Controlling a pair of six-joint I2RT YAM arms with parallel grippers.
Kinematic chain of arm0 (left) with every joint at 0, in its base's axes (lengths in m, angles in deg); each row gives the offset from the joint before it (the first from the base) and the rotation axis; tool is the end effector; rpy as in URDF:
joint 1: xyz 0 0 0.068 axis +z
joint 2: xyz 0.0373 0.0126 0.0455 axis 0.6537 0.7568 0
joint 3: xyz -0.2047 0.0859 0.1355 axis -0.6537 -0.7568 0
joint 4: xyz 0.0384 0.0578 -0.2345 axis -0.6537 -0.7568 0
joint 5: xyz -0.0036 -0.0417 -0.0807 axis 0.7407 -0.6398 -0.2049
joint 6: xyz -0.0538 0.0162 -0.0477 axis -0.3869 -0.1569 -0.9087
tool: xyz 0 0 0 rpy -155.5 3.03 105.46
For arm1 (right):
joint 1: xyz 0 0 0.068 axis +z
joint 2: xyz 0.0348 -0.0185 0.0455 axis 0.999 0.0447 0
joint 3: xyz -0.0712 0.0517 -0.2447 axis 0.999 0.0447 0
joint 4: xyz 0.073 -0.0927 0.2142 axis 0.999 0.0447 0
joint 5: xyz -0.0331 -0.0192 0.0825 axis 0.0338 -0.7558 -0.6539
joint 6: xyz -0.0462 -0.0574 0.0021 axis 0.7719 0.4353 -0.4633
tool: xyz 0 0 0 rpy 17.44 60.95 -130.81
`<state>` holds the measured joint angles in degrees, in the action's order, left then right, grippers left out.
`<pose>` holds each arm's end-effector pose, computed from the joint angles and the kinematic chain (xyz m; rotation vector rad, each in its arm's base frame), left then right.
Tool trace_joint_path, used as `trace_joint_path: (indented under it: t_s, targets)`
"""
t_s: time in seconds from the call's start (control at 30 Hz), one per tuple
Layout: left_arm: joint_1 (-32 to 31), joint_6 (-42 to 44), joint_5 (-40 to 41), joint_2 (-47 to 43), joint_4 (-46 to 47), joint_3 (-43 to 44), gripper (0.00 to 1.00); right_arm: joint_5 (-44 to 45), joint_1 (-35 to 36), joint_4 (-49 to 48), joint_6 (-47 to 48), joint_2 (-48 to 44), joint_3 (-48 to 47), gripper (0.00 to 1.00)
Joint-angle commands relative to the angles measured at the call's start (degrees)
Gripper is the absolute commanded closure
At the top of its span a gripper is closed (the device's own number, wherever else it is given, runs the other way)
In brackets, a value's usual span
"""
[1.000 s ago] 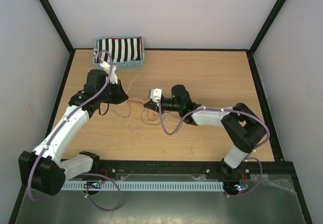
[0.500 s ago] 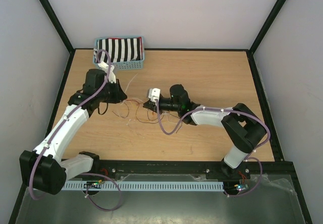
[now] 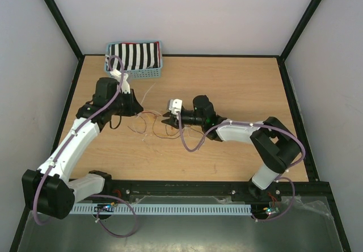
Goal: Zip-tie the wires
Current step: Adjust the cable at the center of the board.
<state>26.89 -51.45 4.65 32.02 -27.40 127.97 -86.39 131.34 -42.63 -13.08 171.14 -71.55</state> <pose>0.2462 -0.0798 0.2831 0.1612 2.1797 -0.6101 0.2323 0.2715 0.2167 -1.2790 1.1965 0.8149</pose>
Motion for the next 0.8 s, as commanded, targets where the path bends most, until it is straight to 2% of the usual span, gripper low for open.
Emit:
trace_joint_path:
  t_s: [0.0, 0.5, 0.77]
  targets:
    - [0.30, 0.11, -1.76, -1.63, 0.42, 1.84, 1.00, -2.15, 0.21, -3.50, -1.55, 2.72, -3.23, 0.61]
    - [0.30, 0.60, -3.29, -2.30, 0.45, 1.41, 1.00, -2.91, 0.84, -3.61, -1.10, 8.45, -7.90, 0.60]
    - [0.31, 0.66, -3.40, -2.02, 0.48, 1.46, 1.00, -3.14, 1.30, -3.57, -1.02, 9.54, -8.51, 0.63]
